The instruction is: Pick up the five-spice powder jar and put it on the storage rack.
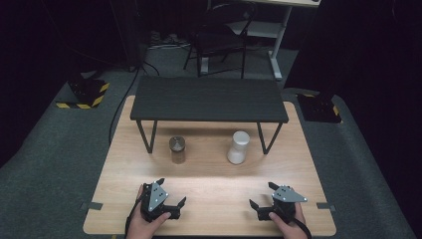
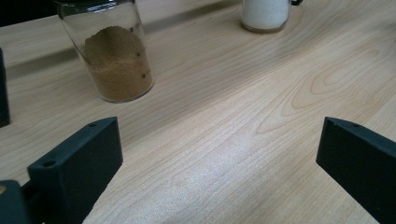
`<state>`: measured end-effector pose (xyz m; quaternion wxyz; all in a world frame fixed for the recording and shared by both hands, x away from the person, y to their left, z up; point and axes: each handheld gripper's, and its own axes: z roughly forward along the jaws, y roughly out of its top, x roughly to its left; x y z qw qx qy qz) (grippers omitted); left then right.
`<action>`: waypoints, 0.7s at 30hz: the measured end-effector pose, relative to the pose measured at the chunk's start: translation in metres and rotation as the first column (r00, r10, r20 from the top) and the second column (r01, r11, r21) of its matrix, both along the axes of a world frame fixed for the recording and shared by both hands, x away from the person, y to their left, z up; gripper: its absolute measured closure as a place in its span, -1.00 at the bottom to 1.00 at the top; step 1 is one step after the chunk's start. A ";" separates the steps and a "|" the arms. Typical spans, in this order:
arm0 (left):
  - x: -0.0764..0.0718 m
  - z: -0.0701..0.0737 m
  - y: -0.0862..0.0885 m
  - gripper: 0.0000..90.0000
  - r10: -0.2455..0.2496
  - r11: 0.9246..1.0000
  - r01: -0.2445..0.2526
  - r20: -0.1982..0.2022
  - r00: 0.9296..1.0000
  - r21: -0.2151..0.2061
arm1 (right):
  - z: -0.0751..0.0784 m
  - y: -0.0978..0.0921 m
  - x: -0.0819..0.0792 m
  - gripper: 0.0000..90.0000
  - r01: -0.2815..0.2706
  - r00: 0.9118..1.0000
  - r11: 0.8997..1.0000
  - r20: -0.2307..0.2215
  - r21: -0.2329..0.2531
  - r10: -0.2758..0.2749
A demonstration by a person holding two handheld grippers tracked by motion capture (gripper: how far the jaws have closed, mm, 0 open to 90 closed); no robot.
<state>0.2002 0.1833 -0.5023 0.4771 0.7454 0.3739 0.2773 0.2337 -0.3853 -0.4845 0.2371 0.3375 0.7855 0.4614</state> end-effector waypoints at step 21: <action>-0.001 -0.001 0.002 -0.99 0.020 0.999 -0.020 -0.010 1.000 -0.028 | 0.000 -0.006 0.002 -0.99 -0.025 1.000 0.999 -0.013 0.021 0.025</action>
